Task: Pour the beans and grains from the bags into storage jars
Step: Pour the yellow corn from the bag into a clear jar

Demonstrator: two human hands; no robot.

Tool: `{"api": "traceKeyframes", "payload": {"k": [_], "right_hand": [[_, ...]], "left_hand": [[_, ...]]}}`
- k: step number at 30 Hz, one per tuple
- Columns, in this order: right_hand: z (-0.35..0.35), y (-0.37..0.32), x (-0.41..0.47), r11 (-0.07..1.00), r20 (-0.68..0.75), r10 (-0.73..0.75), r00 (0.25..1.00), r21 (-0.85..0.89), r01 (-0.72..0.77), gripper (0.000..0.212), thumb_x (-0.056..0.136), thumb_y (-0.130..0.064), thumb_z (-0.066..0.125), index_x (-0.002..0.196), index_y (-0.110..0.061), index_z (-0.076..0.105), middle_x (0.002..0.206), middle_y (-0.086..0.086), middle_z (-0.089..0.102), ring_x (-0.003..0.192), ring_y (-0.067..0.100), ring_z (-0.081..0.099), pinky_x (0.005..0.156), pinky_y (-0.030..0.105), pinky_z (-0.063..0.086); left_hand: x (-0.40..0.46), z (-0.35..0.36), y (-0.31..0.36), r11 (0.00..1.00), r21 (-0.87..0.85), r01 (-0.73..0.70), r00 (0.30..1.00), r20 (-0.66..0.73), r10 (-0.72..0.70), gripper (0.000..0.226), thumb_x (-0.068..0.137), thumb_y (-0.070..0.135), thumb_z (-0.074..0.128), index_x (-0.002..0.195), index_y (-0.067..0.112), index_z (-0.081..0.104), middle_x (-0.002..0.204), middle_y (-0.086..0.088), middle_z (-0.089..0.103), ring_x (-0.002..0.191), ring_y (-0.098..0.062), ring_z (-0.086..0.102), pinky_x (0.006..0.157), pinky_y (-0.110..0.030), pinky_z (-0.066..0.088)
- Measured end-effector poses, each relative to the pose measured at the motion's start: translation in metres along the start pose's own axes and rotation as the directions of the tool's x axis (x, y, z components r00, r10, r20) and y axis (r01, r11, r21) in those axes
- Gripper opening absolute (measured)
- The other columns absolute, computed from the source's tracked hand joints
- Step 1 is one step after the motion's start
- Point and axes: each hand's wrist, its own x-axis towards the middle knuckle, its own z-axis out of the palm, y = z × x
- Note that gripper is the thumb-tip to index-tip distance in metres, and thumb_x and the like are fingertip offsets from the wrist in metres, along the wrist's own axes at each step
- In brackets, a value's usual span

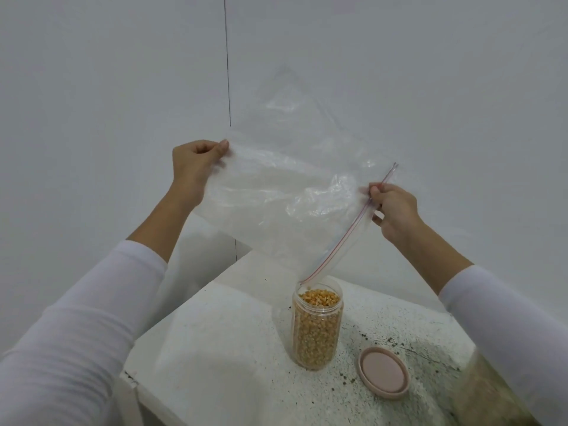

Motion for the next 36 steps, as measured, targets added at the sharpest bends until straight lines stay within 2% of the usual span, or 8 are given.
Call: {"api": "traceKeyframes", "payload": {"k": [4,14,22,24,27,29,31,36], "right_hand": [[0.0,0.014,0.001,0.999,-0.059,0.024,0.998,-0.02,-0.025,0.022,0.094,-0.002,0.052,0.081,-0.017,0.06,0.083,-0.004,0.066,0.081,0.012,0.057,0.088,0.035,0.046],[-0.003,0.029,0.002,1.0,-0.076,0.003,0.997,0.025,-0.001,0.021,0.094,-0.002,0.053,0.083,-0.018,0.06,0.085,-0.003,0.067,0.083,0.012,0.057,0.091,0.037,0.045],[-0.001,0.026,0.004,0.995,-0.081,0.016,0.997,0.099,-0.008,0.022,0.095,0.001,0.051,0.082,-0.015,0.059,0.085,0.001,0.067,0.069,0.01,0.062,0.071,0.028,0.048],[0.003,0.023,0.005,0.99,-0.087,0.032,0.996,0.14,-0.02,0.022,0.095,0.002,0.049,0.082,-0.013,0.058,0.081,0.003,0.067,0.057,0.009,0.064,0.06,0.023,0.051],[0.016,0.01,0.006,0.962,-0.1,0.08,0.992,0.27,-0.05,0.022,0.094,0.007,0.048,0.078,-0.006,0.056,0.077,0.007,0.062,0.06,0.014,0.062,0.049,0.019,0.053],[0.023,-0.003,0.009,0.925,-0.118,0.098,0.988,0.378,-0.047,0.025,0.093,0.012,0.047,0.074,-0.002,0.054,0.074,0.01,0.059,0.054,0.014,0.061,0.046,0.02,0.053],[0.026,-0.017,0.013,0.905,-0.15,0.1,0.984,0.424,-0.028,0.026,0.09,0.016,0.046,0.071,0.0,0.053,0.072,0.012,0.057,0.042,0.013,0.058,0.043,0.022,0.052],[0.027,-0.026,0.021,0.897,-0.232,0.159,0.96,0.44,-0.042,0.024,0.088,0.016,0.049,0.071,0.0,0.052,0.068,0.008,0.052,0.044,0.013,0.057,0.041,0.022,0.052]], "left_hand": [[-0.003,0.004,-0.006,0.999,0.017,-0.03,0.997,0.073,0.029,0.017,0.087,0.019,0.068,0.071,0.014,0.067,0.063,0.015,0.069,0.053,-0.001,0.056,0.058,-0.016,0.047],[0.0,0.011,-0.01,0.999,-0.028,-0.037,0.997,0.074,0.039,0.017,0.086,0.018,0.069,0.07,0.013,0.068,0.061,0.013,0.068,0.055,-0.005,0.057,0.062,-0.02,0.049],[-0.002,0.009,-0.017,0.999,-0.025,-0.023,0.999,0.045,0.024,0.016,0.087,0.018,0.069,0.072,0.013,0.068,0.058,0.013,0.066,0.054,-0.002,0.056,0.061,-0.016,0.049],[0.0,0.006,-0.022,0.999,0.001,-0.033,0.999,0.028,0.033,0.012,0.088,0.02,0.068,0.078,0.013,0.069,0.069,0.007,0.067,0.061,-0.002,0.058,0.066,-0.016,0.048],[-0.001,0.0,-0.033,0.978,0.162,-0.132,0.987,-0.065,0.145,0.024,0.094,0.027,0.059,0.109,0.01,0.066,0.105,0.002,0.065,0.087,-0.003,0.058,0.078,-0.011,0.044],[-0.012,-0.003,-0.039,0.895,0.313,-0.318,0.926,-0.101,0.364,0.028,0.096,0.025,0.053,0.119,0.009,0.06,0.119,-0.002,0.061,0.105,-0.013,0.054,0.088,-0.016,0.041],[-0.031,0.002,-0.048,0.72,0.435,-0.54,0.806,0.023,0.591,0.031,0.091,0.015,0.05,0.12,0.005,0.059,0.123,-0.007,0.06,0.114,-0.021,0.051,0.095,-0.027,0.038],[-0.078,0.027,-0.076,0.455,0.388,-0.802,0.596,0.457,0.66,0.062,0.073,0.015,0.05,0.134,0.01,0.041,0.144,-0.008,0.04,0.135,-0.024,0.035,0.11,-0.043,0.026]]}}
